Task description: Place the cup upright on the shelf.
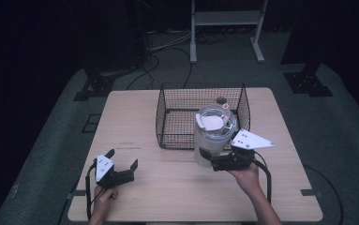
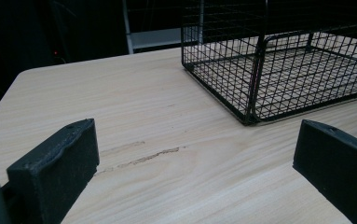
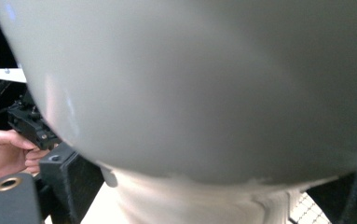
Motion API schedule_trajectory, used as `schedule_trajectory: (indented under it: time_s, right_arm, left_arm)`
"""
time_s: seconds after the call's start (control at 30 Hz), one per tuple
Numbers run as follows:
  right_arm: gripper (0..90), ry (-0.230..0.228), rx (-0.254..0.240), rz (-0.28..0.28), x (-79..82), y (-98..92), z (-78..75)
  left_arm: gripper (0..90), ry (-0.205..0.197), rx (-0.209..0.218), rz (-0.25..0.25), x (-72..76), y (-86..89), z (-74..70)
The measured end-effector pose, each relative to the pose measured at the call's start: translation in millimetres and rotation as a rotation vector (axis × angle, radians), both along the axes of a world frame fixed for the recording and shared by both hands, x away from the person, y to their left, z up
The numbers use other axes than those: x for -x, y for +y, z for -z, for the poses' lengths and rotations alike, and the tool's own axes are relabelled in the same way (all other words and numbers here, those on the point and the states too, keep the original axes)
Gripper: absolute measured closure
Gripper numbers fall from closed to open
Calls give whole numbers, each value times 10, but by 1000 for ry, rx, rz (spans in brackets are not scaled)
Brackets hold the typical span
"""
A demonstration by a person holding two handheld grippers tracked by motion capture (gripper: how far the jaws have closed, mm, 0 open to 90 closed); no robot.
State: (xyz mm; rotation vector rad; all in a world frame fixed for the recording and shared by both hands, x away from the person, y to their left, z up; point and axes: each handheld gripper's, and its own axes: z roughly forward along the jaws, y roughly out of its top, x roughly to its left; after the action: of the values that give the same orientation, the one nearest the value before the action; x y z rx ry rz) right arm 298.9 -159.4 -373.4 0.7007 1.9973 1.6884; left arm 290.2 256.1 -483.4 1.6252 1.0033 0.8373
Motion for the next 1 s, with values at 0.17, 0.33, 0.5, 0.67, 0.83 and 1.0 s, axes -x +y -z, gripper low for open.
schedule_trajectory:
  time_s: [0.17, 0.33, 0.5, 0.67, 0.83, 1.0]
  right_arm:
    - [89, -7, -16, -19, -79, 52, -152]
    - [89, -16, -18, -17, -136, 82, -243]
    - [89, -15, -30, -25, -235, 123, -370]
    - [89, -20, -31, -19, -354, 165, -478]
    - [89, -31, -12, -8, -471, 217, -563]
    - [88, -34, 5, -2, -628, 286, -609]
  left_arm:
    - [0, -1, -2, 1, 1, -1, 0]
    - [0, -1, -1, 1, 2, -1, 0]
    - [0, 0, 0, 1, -1, 2, 0]
    - [0, 0, -1, 1, 0, 3, -1]
    - [0, -1, 4, 1, -6, 9, 0]
    - [0, -1, 7, -1, -6, 12, 0]
